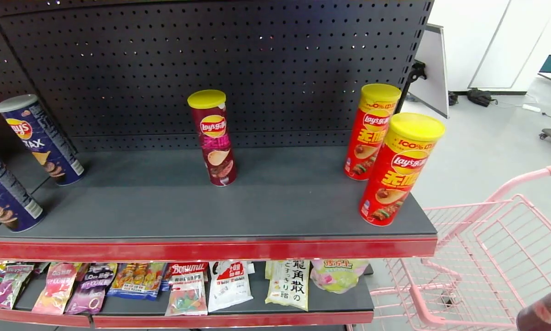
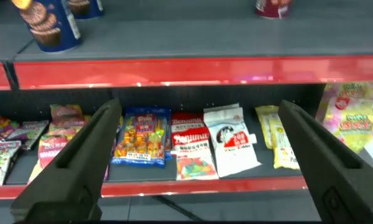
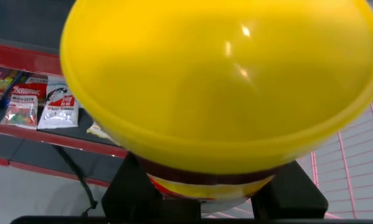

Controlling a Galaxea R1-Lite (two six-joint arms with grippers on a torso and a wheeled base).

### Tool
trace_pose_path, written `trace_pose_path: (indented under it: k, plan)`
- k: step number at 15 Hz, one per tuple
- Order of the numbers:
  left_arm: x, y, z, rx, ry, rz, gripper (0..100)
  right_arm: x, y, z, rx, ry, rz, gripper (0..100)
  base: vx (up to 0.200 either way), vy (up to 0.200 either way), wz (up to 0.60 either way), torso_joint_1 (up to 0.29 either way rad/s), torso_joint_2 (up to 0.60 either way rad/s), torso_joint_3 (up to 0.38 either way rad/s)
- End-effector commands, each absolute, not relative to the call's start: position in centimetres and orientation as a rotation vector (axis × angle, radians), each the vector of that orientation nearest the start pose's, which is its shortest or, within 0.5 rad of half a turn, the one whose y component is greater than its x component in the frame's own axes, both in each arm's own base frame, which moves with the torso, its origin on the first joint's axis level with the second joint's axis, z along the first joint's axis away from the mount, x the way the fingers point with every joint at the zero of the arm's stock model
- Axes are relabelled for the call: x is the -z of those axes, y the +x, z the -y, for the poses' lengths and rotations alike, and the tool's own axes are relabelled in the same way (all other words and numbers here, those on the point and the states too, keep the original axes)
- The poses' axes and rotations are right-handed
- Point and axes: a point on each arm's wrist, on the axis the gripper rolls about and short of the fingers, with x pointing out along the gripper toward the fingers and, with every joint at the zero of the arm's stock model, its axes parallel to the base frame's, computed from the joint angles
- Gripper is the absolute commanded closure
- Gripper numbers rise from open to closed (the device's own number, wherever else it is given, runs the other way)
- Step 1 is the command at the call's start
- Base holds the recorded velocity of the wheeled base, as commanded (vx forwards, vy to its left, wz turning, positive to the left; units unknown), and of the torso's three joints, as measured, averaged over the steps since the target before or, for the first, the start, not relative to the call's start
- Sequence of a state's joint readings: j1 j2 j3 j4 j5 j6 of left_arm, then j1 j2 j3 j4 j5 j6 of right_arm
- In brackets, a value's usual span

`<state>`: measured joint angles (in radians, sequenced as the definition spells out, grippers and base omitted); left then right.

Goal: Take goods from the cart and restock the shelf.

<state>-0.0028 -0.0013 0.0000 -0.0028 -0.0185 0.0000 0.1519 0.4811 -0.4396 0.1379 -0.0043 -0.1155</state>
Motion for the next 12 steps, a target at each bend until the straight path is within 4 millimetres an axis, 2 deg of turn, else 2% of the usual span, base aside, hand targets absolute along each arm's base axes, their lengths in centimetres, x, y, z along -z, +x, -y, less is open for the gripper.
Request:
trace_pose_path:
  k: [1, 12]
  plan:
    - [-7.58, -2.28, 0.03, 0.021, 0.000, 0.003, 0, -18.20, 0.31, -0.04, -0.158, -0.126, -0.135, 100, 0.000, 0.200, 0.00, -0.022, -0.02, 0.007]
    - [-7.58, -2.28, 0.03, 0.020, 0.002, 0.003, 0, -18.44, 0.24, -0.24, -0.254, -0.119, -0.124, 100, 0.000, 0.200, 0.00, 0.004, 0.00, 0.002]
